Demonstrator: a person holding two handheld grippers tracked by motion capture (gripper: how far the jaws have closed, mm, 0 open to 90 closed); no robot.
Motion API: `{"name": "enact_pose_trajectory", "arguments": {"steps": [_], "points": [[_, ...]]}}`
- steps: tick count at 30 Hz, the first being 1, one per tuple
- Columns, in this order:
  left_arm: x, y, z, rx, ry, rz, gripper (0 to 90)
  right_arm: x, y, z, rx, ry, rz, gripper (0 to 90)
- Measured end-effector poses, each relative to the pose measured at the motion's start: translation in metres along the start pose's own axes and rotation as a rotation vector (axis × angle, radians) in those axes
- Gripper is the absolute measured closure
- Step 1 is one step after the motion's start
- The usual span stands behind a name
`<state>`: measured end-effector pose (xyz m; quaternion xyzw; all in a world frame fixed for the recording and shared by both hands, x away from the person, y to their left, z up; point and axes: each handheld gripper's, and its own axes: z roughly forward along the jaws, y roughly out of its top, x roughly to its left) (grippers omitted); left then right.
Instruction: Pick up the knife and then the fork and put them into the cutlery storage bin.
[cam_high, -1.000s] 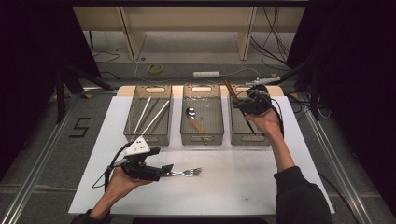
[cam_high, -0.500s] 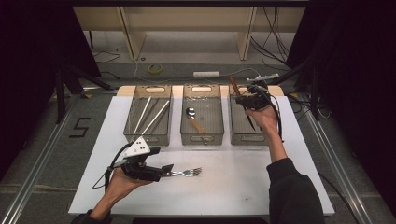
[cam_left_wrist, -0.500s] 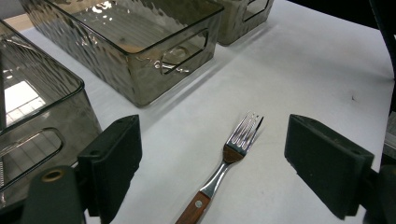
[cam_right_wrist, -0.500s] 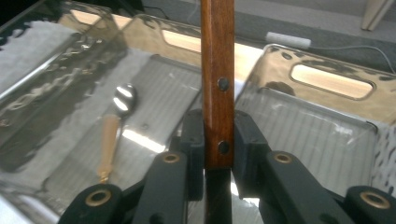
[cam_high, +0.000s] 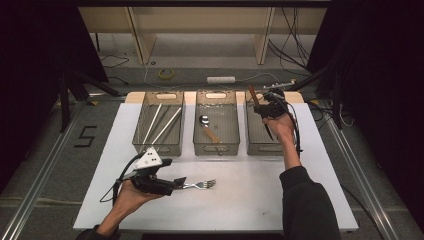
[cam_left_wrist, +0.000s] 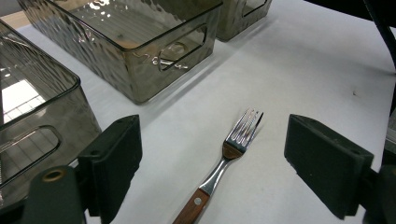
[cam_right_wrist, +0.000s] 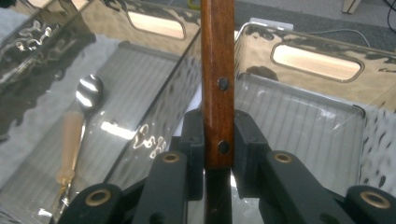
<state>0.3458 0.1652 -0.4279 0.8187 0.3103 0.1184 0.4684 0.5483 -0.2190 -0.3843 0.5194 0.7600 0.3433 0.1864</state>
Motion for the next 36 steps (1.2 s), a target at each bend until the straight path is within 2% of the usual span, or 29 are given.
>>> {"name": "enact_pose_trajectory", "arguments": {"steps": [18, 21, 24, 27, 33, 36], "points": [[0.000, 0.000, 0.000, 0.002, 0.005, 0.000, 18.8, -0.004, -0.010, 0.015, 0.036, -0.018, 0.072, 76.8], [0.000, 0.000, 0.000, 0.002, 0.006, 0.000, 18.8, -0.006, -0.012, 0.017, 0.053, -0.031, 0.102, 76.3], [0.000, 0.000, 0.000, 0.003, 0.010, 0.001, 18.8, -0.008, -0.013, 0.018, 0.062, -0.007, 0.138, 70.6], [0.000, 0.000, -0.001, 0.003, 0.010, 0.001, 18.8, -0.008, -0.013, 0.016, 0.057, -0.004, 0.143, 67.0], [0.001, 0.000, -0.001, 0.009, 0.014, 0.001, 18.9, -0.011, -0.011, 0.003, 0.032, 0.017, 0.124, 61.9], [0.001, 0.000, 0.000, 0.018, 0.032, 0.015, 18.9, -0.010, -0.013, -0.005, 0.016, 0.038, 0.108, 59.0]]}}
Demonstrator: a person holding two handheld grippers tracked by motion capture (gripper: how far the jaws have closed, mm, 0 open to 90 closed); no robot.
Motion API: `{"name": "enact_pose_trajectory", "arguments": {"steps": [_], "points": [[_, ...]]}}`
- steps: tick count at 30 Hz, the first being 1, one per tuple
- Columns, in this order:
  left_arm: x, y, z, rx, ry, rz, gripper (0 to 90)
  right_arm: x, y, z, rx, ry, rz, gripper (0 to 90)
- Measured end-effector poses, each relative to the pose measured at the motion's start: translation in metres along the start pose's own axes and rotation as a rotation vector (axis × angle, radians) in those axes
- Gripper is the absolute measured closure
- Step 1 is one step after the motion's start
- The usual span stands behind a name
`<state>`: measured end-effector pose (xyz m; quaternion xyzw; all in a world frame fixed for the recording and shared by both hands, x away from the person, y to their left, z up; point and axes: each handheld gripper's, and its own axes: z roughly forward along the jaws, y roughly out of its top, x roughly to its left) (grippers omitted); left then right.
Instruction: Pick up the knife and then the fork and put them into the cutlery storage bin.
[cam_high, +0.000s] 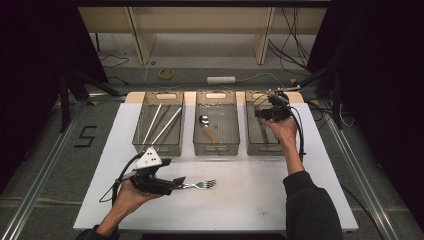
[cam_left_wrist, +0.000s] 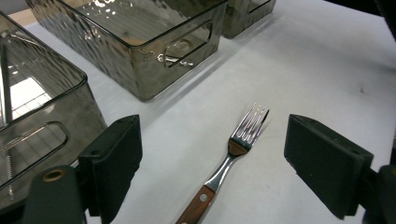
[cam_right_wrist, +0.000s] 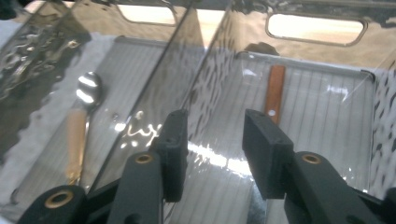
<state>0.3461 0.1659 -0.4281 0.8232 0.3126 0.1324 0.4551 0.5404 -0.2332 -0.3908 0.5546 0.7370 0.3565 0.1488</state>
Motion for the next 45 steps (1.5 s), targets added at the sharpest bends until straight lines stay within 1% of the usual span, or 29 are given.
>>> {"name": "enact_pose_trajectory", "arguments": {"steps": [3, 4, 7, 10, 12, 14, 16, 17, 19, 21, 23, 27, 31, 33, 35, 38, 42, 45], "points": [[0.000, 0.000, 0.001, 0.005, 0.003, 0.000, 18.8, 0.003, -0.004, -0.008, -0.005, 0.022, -0.038, 54.3], [0.001, 0.000, 0.001, 0.010, -0.001, -0.004, 18.9, 0.004, -0.007, -0.011, -0.017, 0.035, -0.051, 52.7], [0.002, 0.000, 0.003, 0.029, -0.004, -0.005, 18.7, 0.010, -0.014, -0.021, -0.039, 0.076, -0.091, 48.8], [0.002, 0.000, 0.003, 0.035, -0.004, -0.006, 18.7, 0.016, -0.021, -0.032, -0.058, 0.127, -0.119, 45.7], [0.002, 0.001, 0.004, 0.052, -0.005, 0.004, 20.1, 0.022, -0.026, -0.040, -0.072, 0.157, -0.141, 43.9], [0.001, 0.001, 0.005, 0.075, -0.002, 0.025, 20.9, 0.029, -0.032, -0.048, -0.081, 0.184, -0.177, 42.4], [0.000, 0.001, 0.007, 0.090, -0.003, 0.034, 21.1, 0.035, -0.040, -0.055, -0.089, 0.210, -0.204, 40.9], [-0.001, 0.001, 0.007, 0.100, -0.006, 0.041, 21.1, 0.038, -0.044, -0.059, -0.095, 0.222, -0.216, 40.5], [-0.002, 0.002, 0.009, 0.114, 0.002, 0.059, 21.1, 0.044, -0.055, -0.067, -0.105, 0.245, -0.236, 39.5], [-0.002, 0.002, 0.010, 0.121, 0.001, 0.058, 21.1, 0.048, -0.064, -0.071, -0.118, 0.267, -0.264, 38.5], [-0.001, 0.002, 0.010, 0.129, -0.001, 0.056, 21.1, 0.052, -0.072, -0.074, -0.124, 0.283, -0.280, 38.2], [0.001, 0.002, 0.012, 0.149, -0.005, 0.051, 21.2, 0.058, -0.087, -0.079, -0.143, 0.315, -0.294, 36.2], [0.002, 0.002, 0.013, 0.178, -0.007, 0.047, 21.2, 0.063, -0.102, -0.081, -0.155, 0.345, -0.298, 34.4], [0.003, 0.002, 0.013, 0.191, -0.005, 0.051, 21.1, 0.066, -0.109, -0.081, -0.142, 0.354, -0.305, 33.3], [0.003, 0.002, 0.014, 0.203, -0.010, 0.052, 21.7, 0.067, -0.115, -0.081, -0.146, 0.358, -0.309, 33.3], [0.003, 0.001, 0.016, 0.224, -0.011, 0.058, 22.5, 0.070, -0.123, -0.079, -0.138, 0.368, -0.310, 33.3], [0.004, 0.001, 0.018, 0.260, -0.013, 0.067, 23.9, 0.072, -0.130, -0.079, -0.134, 0.381, -0.303, 33.5], [0.004, 0.000, 0.020, 0.289, -0.010, 0.075, 25.4, 0.074, -0.135, -0.078, -0.120, 0.387, -0.300, 33.5]]}}
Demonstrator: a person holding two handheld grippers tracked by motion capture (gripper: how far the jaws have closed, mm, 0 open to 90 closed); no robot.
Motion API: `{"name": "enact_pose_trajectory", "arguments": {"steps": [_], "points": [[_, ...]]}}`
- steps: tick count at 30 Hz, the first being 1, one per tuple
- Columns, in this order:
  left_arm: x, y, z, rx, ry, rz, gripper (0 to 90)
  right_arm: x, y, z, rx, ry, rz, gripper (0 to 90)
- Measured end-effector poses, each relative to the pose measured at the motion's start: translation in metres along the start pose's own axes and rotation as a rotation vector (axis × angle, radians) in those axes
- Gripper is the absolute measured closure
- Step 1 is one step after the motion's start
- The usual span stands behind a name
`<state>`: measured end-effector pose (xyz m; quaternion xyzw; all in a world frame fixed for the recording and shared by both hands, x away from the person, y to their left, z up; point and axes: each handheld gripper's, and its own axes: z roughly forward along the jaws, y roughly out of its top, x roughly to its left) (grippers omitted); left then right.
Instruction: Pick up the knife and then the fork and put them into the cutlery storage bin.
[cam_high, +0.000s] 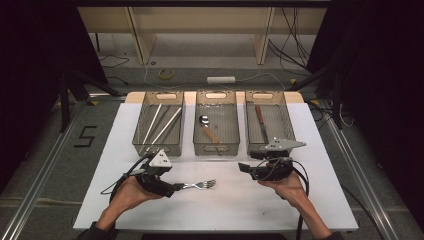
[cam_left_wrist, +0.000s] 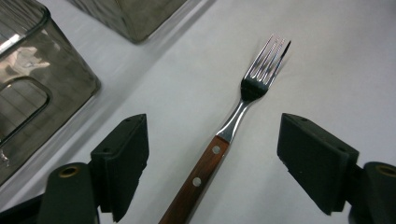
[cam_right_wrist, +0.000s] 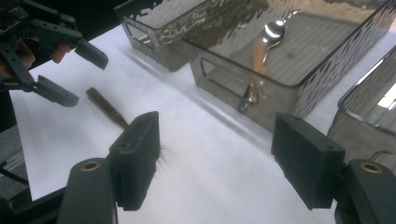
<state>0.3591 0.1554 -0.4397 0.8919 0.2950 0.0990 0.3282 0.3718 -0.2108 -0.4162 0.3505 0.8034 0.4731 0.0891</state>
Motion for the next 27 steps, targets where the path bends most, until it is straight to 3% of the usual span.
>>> {"name": "enact_pose_trajectory", "arguments": {"steps": [15, 24, 27], "points": [[0.008, -0.004, 0.015, 0.185, -0.007, 0.054, 39.6, 0.009, -0.014, -0.002, 0.027, 0.028, 0.007, 34.3], [0.013, -0.004, 0.022, 0.263, -0.028, 0.062, 49.2, 0.013, -0.018, -0.002, 0.034, 0.036, 0.002, 34.9], [0.014, -0.004, 0.023, 0.286, -0.048, 0.047, 52.8, 0.014, -0.018, -0.002, 0.036, 0.038, -0.002, 35.1]]}}
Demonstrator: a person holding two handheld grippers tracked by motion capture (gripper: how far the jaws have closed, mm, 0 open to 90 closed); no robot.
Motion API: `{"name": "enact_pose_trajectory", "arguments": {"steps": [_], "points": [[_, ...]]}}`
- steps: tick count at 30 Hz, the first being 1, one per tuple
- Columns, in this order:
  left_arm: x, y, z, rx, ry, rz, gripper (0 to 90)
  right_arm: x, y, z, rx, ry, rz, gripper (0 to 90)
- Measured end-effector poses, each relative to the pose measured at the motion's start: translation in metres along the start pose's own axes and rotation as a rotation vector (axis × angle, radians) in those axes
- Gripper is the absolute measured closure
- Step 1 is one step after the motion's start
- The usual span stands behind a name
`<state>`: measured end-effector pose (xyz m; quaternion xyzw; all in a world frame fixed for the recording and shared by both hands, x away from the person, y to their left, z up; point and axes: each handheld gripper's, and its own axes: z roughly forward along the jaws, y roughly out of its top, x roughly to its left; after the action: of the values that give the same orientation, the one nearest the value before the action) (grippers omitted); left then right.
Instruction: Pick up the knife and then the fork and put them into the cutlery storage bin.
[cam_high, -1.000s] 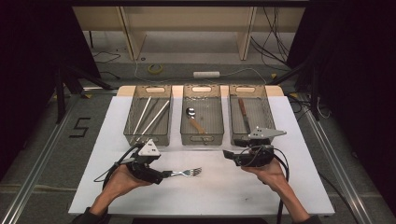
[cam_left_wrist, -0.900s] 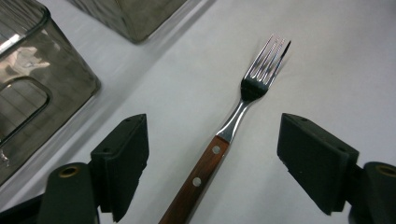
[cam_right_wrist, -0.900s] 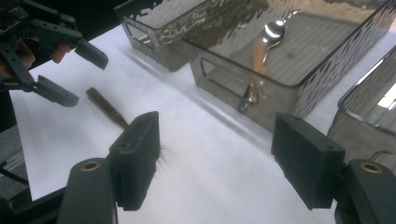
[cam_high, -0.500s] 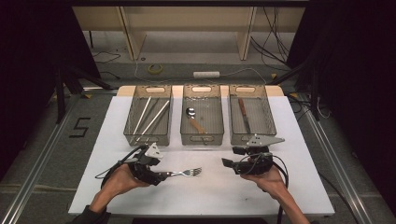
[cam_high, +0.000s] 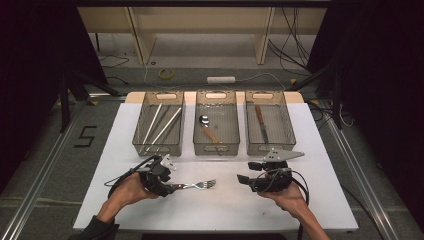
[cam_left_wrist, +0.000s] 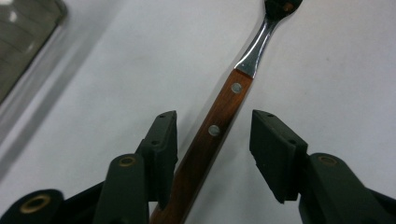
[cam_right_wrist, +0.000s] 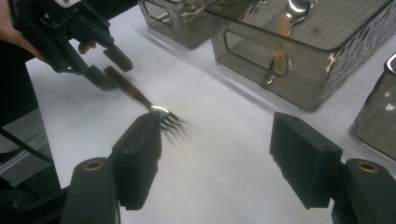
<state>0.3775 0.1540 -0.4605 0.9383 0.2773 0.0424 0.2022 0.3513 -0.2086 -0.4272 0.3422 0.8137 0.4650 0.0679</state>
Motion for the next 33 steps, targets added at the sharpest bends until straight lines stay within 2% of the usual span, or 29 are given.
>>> {"name": "enact_pose_trajectory", "arguments": {"steps": [3, 8, 12, 16, 27, 33], "points": [[-0.0003, 0.0000, 0.0021, 0.016, 0.012, 0.010, 55.6, 0.0003, -0.0003, 0.0005, 0.003, -0.002, -0.002, 35.3], [0.0012, -0.0001, 0.0032, 0.038, 0.005, 0.024, 60.9, -0.0002, -0.0005, 0.0000, 0.001, -0.004, -0.002, 35.6], [0.0008, -0.0001, 0.0056, 0.062, -0.010, 0.035, 61.8, 0.0003, -0.0006, 0.0010, 0.007, 0.001, -0.001, 35.7], [-0.0006, 0.0020, 0.0058, 0.083, 0.000, 0.069, 64.0, 0.0005, -0.0003, 0.0017, 0.013, 0.000, -0.006, 35.9], [-0.0041, 0.0002, 0.0060, 0.061, -0.017, 0.142, 74.7, 0.0011, 0.0000, 0.0026, 0.012, 0.002, -0.004, 36.3], [-0.0045, -0.0012, 0.0056, 0.048, -0.014, 0.169, 75.4, 0.0012, -0.0001, 0.0031, 0.016, 0.004, -0.008, 36.5]]}}
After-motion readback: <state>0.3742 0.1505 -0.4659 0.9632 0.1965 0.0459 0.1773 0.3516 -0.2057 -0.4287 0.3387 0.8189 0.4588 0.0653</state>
